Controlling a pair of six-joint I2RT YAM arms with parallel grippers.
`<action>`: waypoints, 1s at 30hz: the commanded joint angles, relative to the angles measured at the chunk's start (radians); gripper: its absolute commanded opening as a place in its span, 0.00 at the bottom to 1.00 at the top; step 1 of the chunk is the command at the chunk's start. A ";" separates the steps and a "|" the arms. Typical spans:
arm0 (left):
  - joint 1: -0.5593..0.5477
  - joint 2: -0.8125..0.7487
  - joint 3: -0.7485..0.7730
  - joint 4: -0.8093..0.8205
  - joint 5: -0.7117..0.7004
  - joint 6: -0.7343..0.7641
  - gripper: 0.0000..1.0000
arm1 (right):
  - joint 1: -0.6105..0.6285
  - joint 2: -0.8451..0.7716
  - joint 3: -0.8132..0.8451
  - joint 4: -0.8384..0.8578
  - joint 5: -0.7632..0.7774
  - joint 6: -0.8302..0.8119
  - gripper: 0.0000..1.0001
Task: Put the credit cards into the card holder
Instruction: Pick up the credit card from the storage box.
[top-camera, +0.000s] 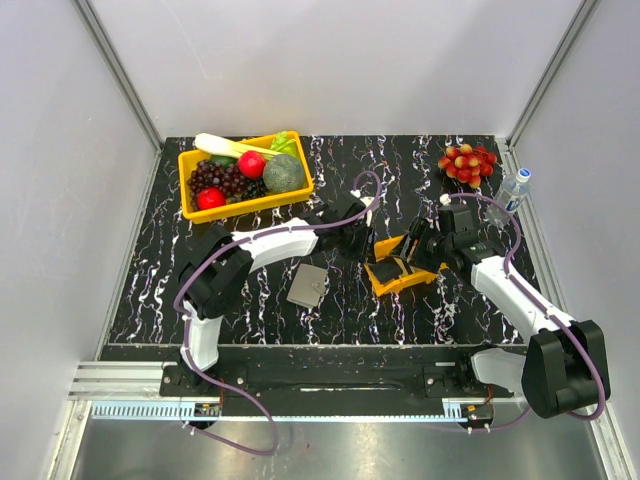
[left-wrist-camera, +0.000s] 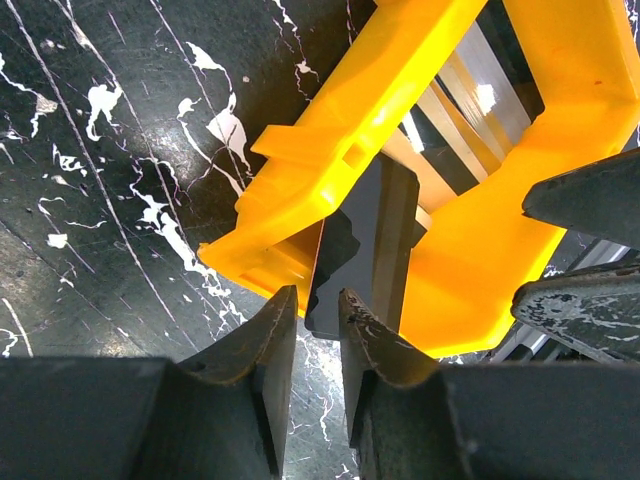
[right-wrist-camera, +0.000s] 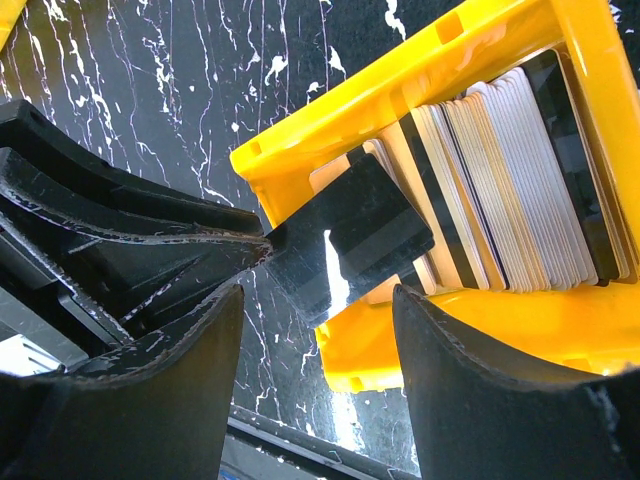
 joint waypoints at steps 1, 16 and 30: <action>0.004 -0.001 0.035 0.014 0.013 -0.003 0.29 | 0.004 -0.003 0.004 0.035 -0.012 -0.017 0.67; 0.005 0.004 0.047 0.006 0.007 0.002 0.10 | 0.004 -0.010 -0.003 0.033 -0.012 -0.015 0.67; 0.004 0.006 0.063 -0.002 0.031 0.022 0.00 | 0.004 -0.013 -0.005 0.035 -0.010 -0.017 0.67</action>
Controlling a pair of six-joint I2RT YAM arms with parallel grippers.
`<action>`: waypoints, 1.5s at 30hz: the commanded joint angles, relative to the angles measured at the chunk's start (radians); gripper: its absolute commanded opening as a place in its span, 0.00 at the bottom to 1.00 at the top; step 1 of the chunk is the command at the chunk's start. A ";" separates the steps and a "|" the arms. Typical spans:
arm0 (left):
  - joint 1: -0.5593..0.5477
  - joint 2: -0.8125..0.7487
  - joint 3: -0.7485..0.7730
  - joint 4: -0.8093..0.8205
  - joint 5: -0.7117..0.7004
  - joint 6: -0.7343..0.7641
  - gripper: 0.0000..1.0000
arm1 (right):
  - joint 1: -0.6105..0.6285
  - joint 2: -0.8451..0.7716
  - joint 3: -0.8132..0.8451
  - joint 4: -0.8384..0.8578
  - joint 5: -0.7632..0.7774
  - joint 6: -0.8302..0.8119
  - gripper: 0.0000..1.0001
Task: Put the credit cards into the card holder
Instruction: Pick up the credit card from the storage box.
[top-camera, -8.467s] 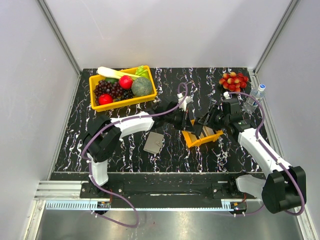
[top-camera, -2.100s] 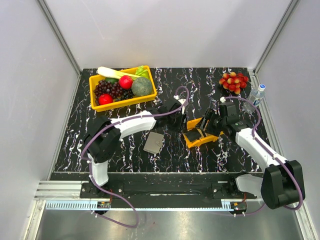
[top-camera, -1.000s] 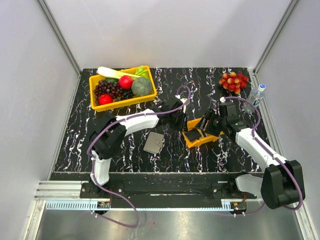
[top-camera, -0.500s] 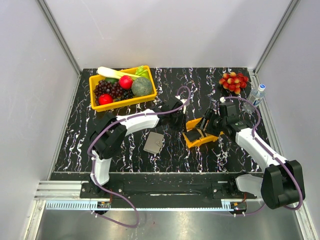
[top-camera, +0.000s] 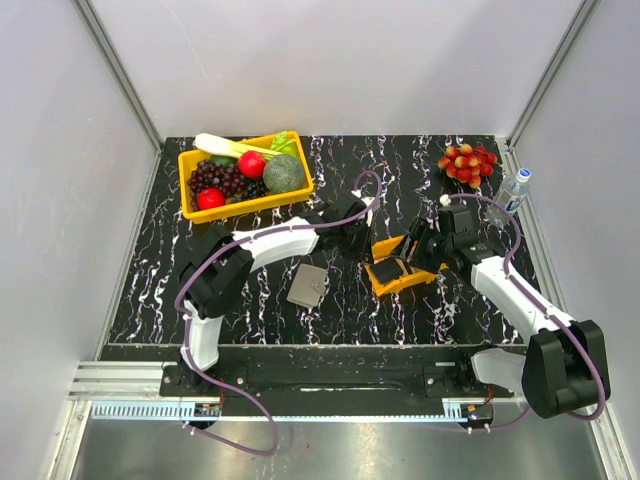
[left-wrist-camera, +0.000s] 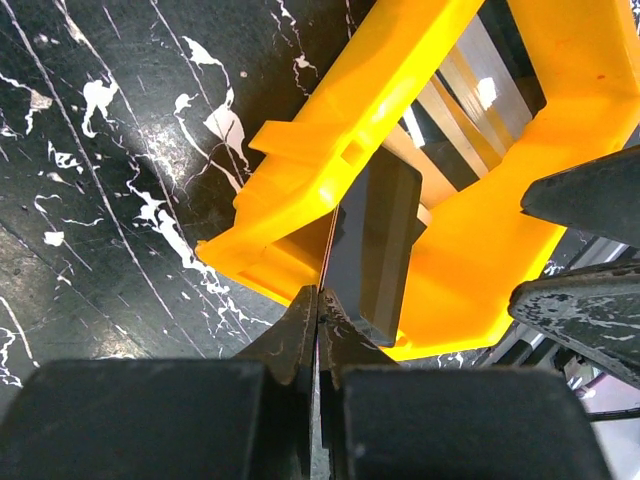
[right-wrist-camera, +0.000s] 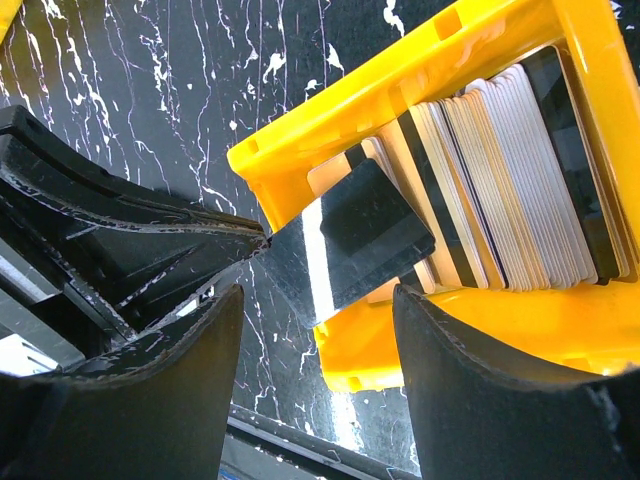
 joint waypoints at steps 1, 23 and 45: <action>0.004 0.000 0.053 0.024 0.033 0.020 0.00 | 0.004 -0.015 -0.003 0.033 -0.008 -0.017 0.67; -0.004 0.052 0.070 0.061 0.231 0.001 0.02 | 0.004 -0.023 -0.006 0.033 -0.008 -0.015 0.67; -0.011 0.094 0.098 0.078 0.343 -0.019 0.17 | 0.004 -0.035 -0.006 0.027 -0.003 -0.014 0.67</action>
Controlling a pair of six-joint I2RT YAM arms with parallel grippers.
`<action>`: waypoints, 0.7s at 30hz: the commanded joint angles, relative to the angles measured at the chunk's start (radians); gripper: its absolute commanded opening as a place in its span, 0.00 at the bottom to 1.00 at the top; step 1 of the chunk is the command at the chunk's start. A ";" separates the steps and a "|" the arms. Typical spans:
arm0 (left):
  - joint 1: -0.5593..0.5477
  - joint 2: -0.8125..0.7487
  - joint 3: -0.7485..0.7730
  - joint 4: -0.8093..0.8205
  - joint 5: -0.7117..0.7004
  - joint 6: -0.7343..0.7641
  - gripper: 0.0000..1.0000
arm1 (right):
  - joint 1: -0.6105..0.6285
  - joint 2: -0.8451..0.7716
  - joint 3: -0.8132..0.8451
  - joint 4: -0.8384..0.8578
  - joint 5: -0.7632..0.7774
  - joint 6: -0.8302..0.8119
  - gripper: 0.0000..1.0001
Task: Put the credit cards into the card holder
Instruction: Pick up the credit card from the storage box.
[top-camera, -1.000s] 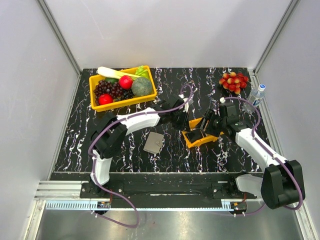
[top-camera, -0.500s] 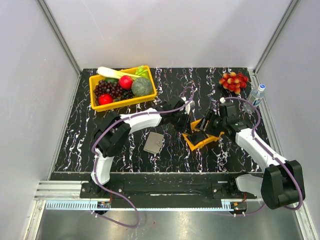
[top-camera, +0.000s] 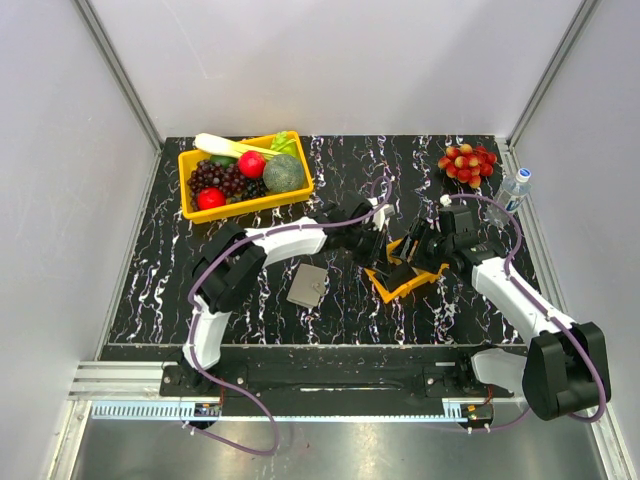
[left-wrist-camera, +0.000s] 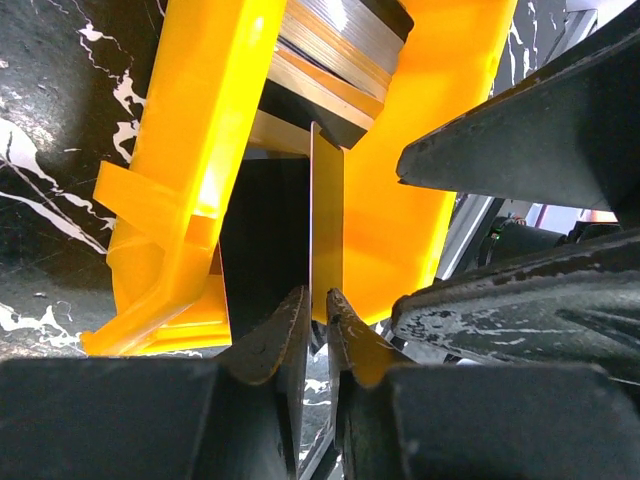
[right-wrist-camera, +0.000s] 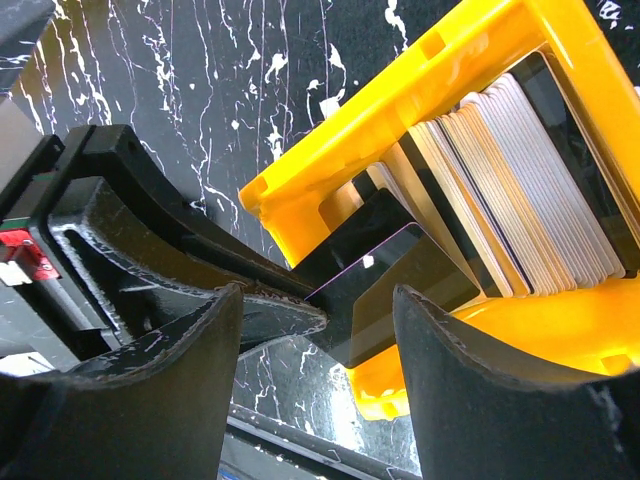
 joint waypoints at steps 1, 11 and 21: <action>-0.008 0.011 0.046 0.012 0.030 0.003 0.15 | 0.004 -0.025 -0.002 0.028 -0.002 -0.014 0.67; -0.008 -0.090 0.010 0.029 -0.108 0.008 0.00 | 0.004 -0.105 0.006 0.004 0.085 0.003 0.68; 0.035 -0.341 -0.138 0.144 -0.200 -0.054 0.00 | 0.004 -0.279 0.021 0.016 0.081 0.102 0.69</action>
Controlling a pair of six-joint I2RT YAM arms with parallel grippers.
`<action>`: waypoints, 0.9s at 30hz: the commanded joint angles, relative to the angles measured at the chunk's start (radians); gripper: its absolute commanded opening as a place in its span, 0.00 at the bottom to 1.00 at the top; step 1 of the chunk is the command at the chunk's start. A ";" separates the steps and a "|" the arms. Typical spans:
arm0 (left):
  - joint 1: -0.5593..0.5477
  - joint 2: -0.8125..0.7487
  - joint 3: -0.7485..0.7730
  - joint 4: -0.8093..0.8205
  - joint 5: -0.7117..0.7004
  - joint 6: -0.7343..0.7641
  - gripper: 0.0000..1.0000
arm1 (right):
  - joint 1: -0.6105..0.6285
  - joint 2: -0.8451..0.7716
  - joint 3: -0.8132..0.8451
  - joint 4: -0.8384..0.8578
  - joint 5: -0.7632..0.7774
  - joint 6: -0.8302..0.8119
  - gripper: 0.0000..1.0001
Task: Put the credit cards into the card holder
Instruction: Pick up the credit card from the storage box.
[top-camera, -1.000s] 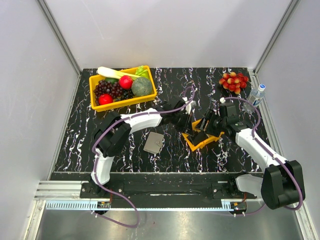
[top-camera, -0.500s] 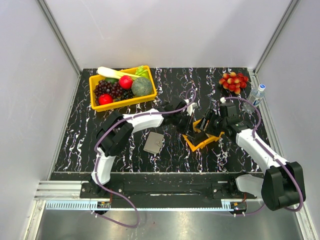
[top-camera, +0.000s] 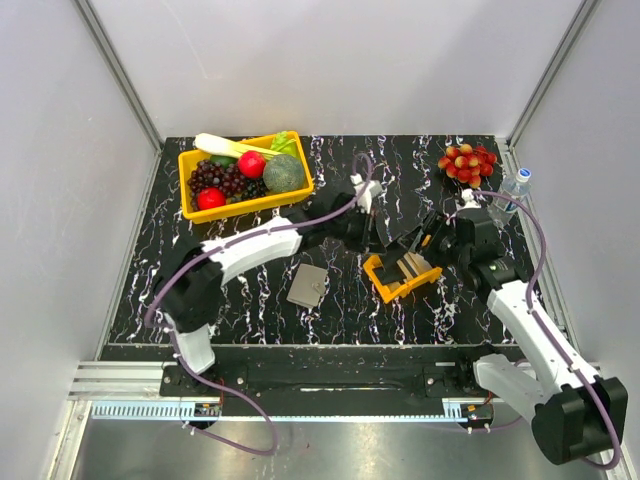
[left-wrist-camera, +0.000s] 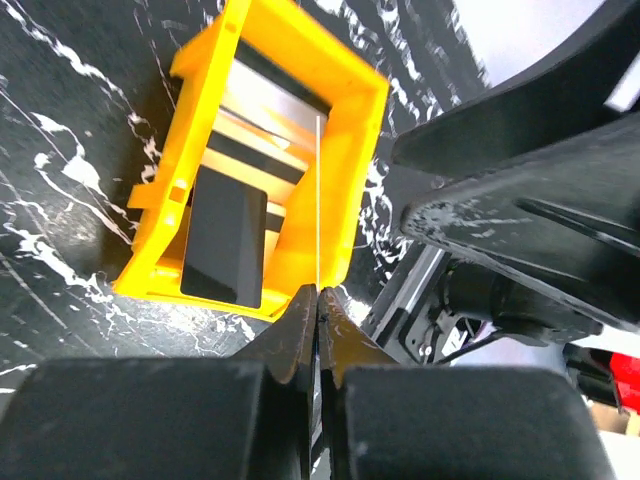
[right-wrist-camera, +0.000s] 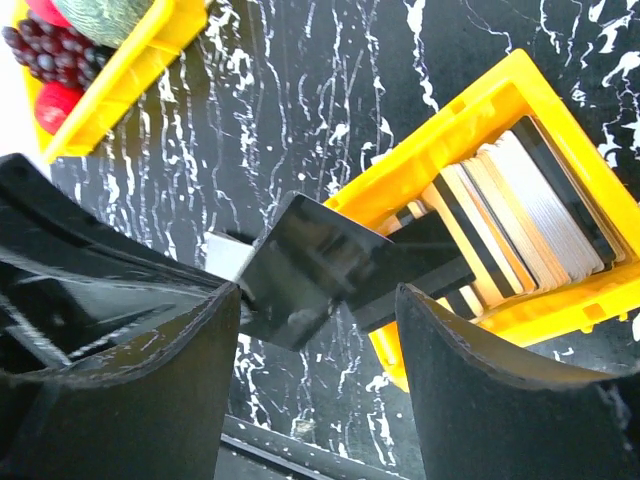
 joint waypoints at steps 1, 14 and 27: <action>0.031 -0.164 -0.090 0.130 -0.097 -0.045 0.00 | 0.004 -0.074 0.015 0.041 -0.016 0.080 0.69; 0.137 -0.503 -0.473 0.552 -0.146 -0.389 0.00 | 0.013 -0.036 -0.111 0.509 -0.371 0.348 0.67; 0.148 -0.441 -0.595 0.925 -0.033 -0.650 0.00 | 0.022 0.017 -0.120 0.660 -0.439 0.413 0.63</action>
